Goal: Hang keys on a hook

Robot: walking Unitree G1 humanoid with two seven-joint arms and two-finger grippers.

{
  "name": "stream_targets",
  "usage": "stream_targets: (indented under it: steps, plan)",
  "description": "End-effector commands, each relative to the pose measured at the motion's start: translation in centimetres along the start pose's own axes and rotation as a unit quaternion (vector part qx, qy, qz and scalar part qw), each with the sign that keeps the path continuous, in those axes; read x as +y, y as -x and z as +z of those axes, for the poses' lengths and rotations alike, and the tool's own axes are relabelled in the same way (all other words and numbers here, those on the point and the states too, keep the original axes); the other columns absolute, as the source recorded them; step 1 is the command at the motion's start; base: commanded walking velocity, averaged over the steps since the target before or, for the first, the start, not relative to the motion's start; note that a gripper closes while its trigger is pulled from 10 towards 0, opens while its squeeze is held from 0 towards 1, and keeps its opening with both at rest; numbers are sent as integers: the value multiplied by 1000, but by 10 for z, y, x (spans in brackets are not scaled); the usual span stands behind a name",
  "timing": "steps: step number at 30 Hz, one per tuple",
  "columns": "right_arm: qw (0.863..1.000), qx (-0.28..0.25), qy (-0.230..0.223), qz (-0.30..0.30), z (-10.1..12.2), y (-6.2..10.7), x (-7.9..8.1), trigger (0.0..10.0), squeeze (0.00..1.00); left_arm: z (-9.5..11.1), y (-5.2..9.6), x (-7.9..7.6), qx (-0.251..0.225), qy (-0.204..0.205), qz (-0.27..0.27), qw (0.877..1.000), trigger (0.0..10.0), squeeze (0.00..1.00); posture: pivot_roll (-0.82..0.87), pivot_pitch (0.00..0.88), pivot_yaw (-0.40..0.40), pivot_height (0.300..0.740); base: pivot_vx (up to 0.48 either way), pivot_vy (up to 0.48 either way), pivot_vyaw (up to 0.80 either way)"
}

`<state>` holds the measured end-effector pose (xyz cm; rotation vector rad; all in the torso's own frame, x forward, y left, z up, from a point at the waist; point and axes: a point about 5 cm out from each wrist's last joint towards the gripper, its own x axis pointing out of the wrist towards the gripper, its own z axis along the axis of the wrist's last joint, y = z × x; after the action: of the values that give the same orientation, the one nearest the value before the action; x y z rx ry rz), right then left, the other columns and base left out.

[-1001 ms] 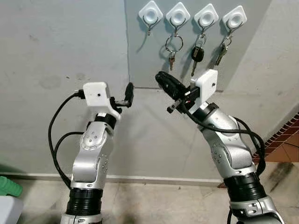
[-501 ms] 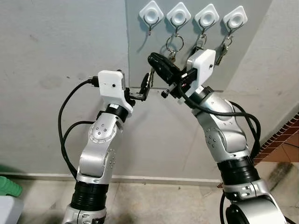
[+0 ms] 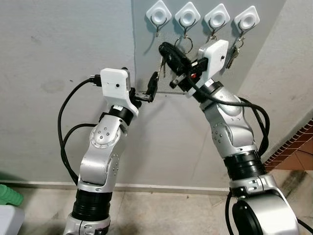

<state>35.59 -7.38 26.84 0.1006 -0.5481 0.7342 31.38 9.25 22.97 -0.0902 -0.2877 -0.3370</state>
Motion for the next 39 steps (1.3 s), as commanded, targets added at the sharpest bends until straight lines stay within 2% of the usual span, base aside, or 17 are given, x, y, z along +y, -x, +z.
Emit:
stream_targets:
  steps: [1,9,11,13,14,17,20,21,30,39]
  plan:
    - [1000,-12,3,-13,5,-3,-5,10000,0,6,0,-3,-8,-3,-8,1000,10000,0,18,73,-43,740,0,0,0]
    - [1000,-16,-13,4,3,-6,-4,10000,0,9,1,-4,-8,-3,-9,1000,10000,0,20,79,-45,740,0,0,0]
    - [998,-20,-44,40,3,-7,2,10000,0,10,1,-5,-11,-2,-14,1000,10000,0,19,79,-45,740,0,0,0]
    - [997,-22,-58,51,3,-7,4,10000,0,11,1,-6,-11,-1,-15,1000,10000,0,19,79,-45,740,0,0,0]
    - [995,-28,-83,54,4,-6,5,10000,0,11,1,-6,-11,-1,-17,1000,10000,0,19,79,-45,740,0,0,0]
    - [991,-40,-118,51,6,-6,3,10000,0,11,1,-8,-12,0,-21,1000,10000,0,18,78,-45,740,0,0,0]
    - [989,-46,-130,48,7,-6,1,10000,0,11,1,-9,-11,2,-24,1000,10000,0,19,75,-45,740,0,0,0]
    - [985,-57,-158,48,9,-6,-1,10000,0,12,1,-10,-12,1,-27,1000,10000,0,20,75,-46,740,0,0,0]
    - [980,-66,-182,44,12,-8,-5,10000,0,18,0,-15,-18,3,-40,999,10000,0,21,71,-47,740,0,0,0]
    - [975,-55,-203,74,7,-12,5,10000,0,21,1,-15,-21,2,-41,999,10000,0,27,68,-49,740,0,0,0]
